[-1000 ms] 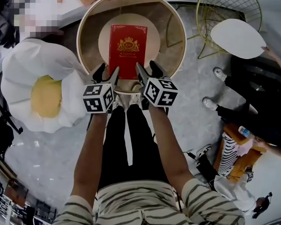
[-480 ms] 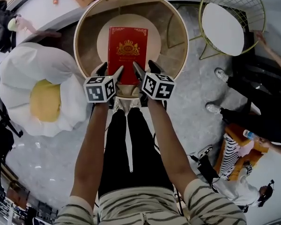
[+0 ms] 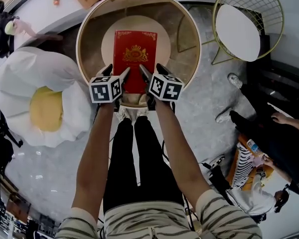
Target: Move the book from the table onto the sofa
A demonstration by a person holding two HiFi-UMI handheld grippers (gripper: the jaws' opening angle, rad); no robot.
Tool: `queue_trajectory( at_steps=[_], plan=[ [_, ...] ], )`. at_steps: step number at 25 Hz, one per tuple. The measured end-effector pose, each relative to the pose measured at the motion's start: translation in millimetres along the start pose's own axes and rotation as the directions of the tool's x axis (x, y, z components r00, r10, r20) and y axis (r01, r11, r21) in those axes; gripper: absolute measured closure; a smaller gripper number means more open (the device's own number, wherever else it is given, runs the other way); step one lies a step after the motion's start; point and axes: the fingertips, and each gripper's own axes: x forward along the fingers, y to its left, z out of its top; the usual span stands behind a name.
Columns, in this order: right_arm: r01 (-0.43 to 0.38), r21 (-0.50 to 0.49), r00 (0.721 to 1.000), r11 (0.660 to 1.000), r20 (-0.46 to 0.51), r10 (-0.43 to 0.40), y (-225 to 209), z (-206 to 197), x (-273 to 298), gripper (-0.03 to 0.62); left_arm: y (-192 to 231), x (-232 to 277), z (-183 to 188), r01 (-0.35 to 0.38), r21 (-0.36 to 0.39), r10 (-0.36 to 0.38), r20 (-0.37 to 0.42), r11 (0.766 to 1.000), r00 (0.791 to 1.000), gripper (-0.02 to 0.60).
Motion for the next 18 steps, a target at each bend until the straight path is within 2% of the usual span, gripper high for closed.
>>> queue_trajectory(
  at_steps=[12,18],
  plan=[
    [0.017,-0.019,0.999,1.000,-0.051,-0.018,-12.0,-4.6,27.3,0.256,10.2,25.5,-2.8,-0.007,-0.001,0.007,-0.038,1.000,0.999,0.262],
    [-0.016,-0.008,0.998,1.000,-0.061,0.015,-21.4,-10.9,39.2,0.249,13.9,35.1,-3.2,0.011,-0.022,-0.012,-0.032,1.000,0.999,0.258]
  ],
)
